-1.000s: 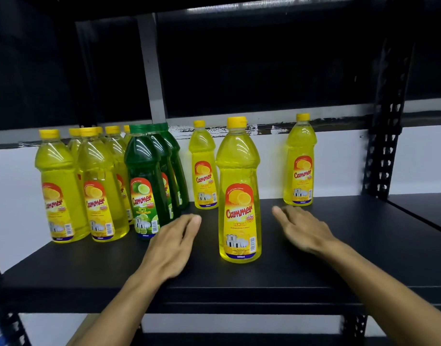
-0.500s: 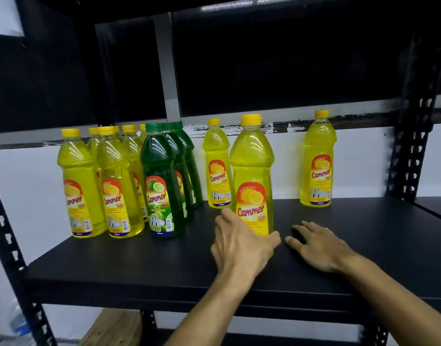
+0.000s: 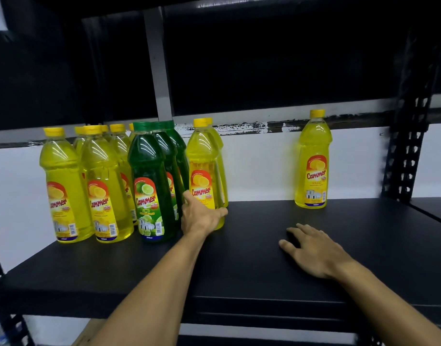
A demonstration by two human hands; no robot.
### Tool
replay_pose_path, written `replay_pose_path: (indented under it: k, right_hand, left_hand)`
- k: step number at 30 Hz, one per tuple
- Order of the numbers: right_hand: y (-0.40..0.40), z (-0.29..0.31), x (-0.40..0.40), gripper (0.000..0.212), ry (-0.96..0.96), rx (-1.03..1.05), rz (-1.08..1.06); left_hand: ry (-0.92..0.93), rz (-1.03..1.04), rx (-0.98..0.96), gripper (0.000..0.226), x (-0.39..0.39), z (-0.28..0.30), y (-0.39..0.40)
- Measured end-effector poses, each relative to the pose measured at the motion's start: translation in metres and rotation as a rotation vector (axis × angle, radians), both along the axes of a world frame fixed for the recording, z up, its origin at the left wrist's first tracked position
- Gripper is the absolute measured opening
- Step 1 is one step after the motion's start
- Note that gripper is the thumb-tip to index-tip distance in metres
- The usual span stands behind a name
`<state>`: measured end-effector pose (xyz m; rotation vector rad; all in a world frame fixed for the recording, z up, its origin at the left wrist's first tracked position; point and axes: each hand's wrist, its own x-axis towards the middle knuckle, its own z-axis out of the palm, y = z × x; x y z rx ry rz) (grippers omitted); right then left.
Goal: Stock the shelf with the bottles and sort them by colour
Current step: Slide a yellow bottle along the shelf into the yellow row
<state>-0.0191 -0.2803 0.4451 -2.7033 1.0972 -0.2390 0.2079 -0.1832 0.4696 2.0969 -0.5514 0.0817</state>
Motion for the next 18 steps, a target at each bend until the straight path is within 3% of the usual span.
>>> replay_pose_path:
  k: [18]
  right_hand:
    - [-0.001, 0.0, 0.0, 0.064, -0.013, 0.013, -0.001]
  left_hand:
    - [0.037, 0.026, -0.051, 0.096, 0.018, -0.001, -0.025]
